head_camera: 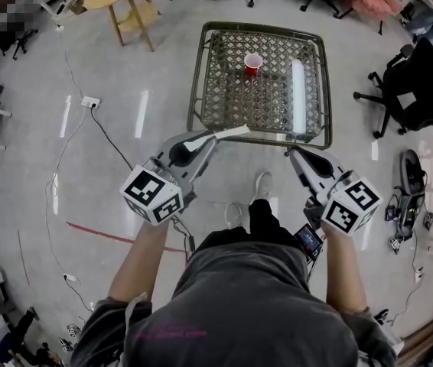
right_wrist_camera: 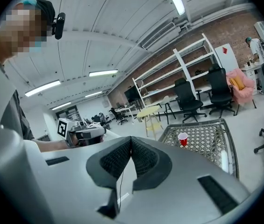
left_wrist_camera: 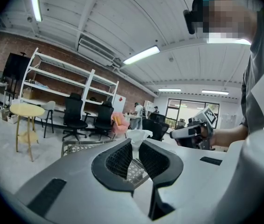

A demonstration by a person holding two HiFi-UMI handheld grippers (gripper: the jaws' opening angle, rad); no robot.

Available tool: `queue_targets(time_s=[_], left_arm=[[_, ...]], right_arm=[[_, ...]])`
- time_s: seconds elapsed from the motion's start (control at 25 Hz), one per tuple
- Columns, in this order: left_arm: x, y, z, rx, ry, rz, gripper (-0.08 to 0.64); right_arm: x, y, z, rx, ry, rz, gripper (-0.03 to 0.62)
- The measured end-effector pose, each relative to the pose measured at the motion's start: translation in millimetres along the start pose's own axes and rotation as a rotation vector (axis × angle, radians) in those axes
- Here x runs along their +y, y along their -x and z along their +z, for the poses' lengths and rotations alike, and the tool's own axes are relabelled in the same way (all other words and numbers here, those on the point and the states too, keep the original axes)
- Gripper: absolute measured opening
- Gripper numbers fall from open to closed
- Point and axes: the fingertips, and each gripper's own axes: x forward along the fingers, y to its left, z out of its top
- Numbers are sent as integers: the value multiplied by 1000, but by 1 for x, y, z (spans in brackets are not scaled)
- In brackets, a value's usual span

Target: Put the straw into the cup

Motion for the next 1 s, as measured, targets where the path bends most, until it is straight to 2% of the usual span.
queue_targets(time_s=[0.52, 1.0], left_arm=[[43, -57, 14, 38, 19, 26, 51], [55, -95, 18, 49, 29, 54, 51]], right_arm=[[-64, -40, 22, 22, -42, 30, 14], [-105, -50, 31, 36, -52, 59, 14]])
